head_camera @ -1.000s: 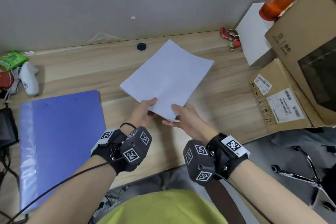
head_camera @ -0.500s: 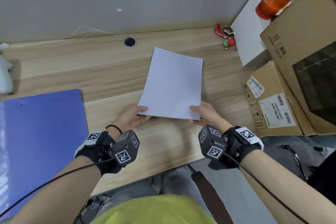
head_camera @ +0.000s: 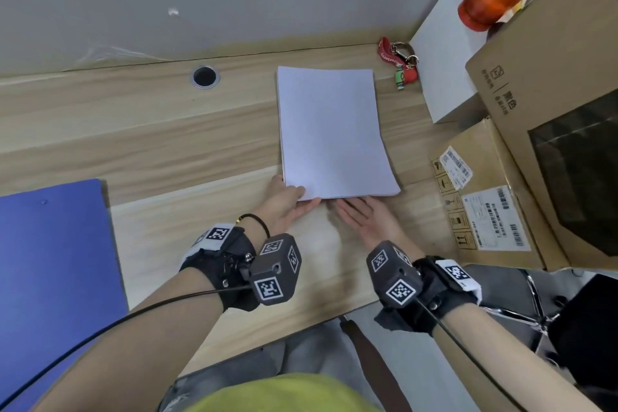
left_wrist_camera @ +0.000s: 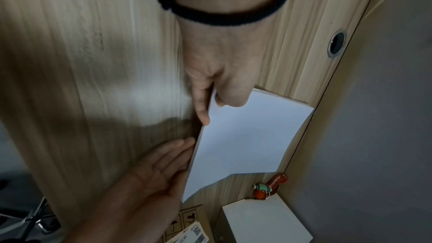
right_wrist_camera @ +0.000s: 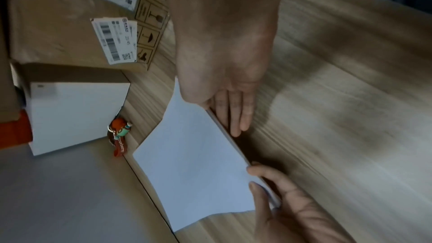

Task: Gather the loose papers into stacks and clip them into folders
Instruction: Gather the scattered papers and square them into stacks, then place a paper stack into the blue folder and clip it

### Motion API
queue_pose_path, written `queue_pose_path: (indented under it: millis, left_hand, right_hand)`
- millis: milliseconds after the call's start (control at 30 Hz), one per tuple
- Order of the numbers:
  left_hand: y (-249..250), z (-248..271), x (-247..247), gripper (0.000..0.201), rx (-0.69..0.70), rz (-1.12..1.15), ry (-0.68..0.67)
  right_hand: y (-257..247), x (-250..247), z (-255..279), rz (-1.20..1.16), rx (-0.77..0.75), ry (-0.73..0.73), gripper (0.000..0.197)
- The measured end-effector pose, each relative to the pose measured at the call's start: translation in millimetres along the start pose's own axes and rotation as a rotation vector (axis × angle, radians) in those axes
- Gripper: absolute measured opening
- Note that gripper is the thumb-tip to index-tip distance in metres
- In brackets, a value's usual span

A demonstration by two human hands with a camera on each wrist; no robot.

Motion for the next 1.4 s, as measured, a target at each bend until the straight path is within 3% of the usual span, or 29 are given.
queue_pose_path:
  millis: [133, 233, 300, 367, 567, 733, 867, 1033, 1100, 1233, 1400]
  left_hand:
    - [1.2, -5.4, 16.9, 0.032, -0.020, -0.094, -0.053]
    - [6.6, -13.5, 16.1, 0.030, 0.032, -0.166, -0.007]
    - [12.0, -17.1, 17.0, 0.060, 0.094, -0.254, -0.004]
    - [17.0, -15.4, 23.9, 0.073, 0.121, -0.347, -0.044]
    - [34.6, -22.3, 31.9, 0.051, 0.160, -0.404, -0.055]
    - [49.0, -30.2, 29.6, 0.047, 0.144, -0.432, -0.046]
    - [54.0, -29.5, 28.7, 0.042, 0.093, -0.474, -0.069]
    - [54.0, -13.2, 25.4, 0.038, 0.084, -0.454, -0.125]
    - [50.7, -5.0, 15.7, 0.037, 0.077, -0.426, -0.132]
    - [43.8, 10.6, -25.2, 0.049, 0.052, -0.350, -0.073]
    - [44.6, 47.3, -97.6, 0.033, 0.107, -0.367, 0.031]
  right_hand:
    - [-14.8, 6.6, -12.7, 0.106, -0.016, 0.005, 0.026]
    - [-24.6, 8.4, -20.8, 0.122, 0.012, 0.045, 0.022]
    - [-29.8, 9.9, -27.6, 0.161, 0.011, 0.053, 0.019]
    - [-34.2, 10.3, -34.9, 0.193, 0.012, 0.074, 0.018]
    - [-50.2, 13.4, -51.0, 0.175, 0.024, 0.106, 0.021]
    - [-52.2, 17.6, -59.5, 0.118, 0.046, 0.112, 0.026]
    - [-53.3, 19.3, -59.2, 0.106, 0.010, 0.064, 0.030]
    - [-42.8, 8.8, -42.4, 0.165, 0.118, -0.015, 0.027]
    - [-36.1, 1.4, -33.4, 0.208, 0.152, -0.039, 0.041]
    - [-16.8, 1.2, -13.3, 0.288, 0.176, -0.105, 0.017]
    - [17.7, 36.2, 4.0, 0.483, 0.135, -0.210, 0.017]
Point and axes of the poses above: each hand's wrist, its own z-axis away from the middle knuckle, its own x-axis out of the palm, y = z × x, the point moved 6 cm from there along -z, towards the middle knuckle, and after that the axes turned 3 degrees about -x, right-handed, at the moved point
